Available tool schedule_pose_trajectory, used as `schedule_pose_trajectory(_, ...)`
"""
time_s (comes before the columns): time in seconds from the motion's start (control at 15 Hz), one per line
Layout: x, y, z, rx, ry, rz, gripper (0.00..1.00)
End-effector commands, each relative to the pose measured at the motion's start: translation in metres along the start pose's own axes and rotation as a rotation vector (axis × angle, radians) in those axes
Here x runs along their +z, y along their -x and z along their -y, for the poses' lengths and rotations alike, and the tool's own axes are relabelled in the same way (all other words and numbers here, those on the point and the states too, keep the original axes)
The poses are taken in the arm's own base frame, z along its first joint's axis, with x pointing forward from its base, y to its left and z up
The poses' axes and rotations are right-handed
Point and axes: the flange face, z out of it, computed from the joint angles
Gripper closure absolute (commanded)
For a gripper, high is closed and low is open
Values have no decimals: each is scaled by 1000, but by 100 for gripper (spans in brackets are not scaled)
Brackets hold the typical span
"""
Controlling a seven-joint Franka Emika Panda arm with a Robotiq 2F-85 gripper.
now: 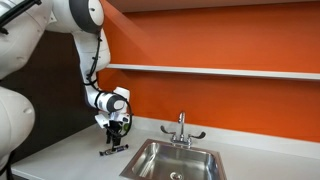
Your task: Put the chocolate bar inside the sink
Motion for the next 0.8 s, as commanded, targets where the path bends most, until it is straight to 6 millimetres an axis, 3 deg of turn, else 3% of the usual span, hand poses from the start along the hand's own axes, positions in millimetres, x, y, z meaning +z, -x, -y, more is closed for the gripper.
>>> schedule_pose_trajectory(0.0, -5, -7, 0, 56, -4, -3, 0)
schedule_pose_trajectory(0.73, 10, -27, -2, 92, 19, 6, 0)
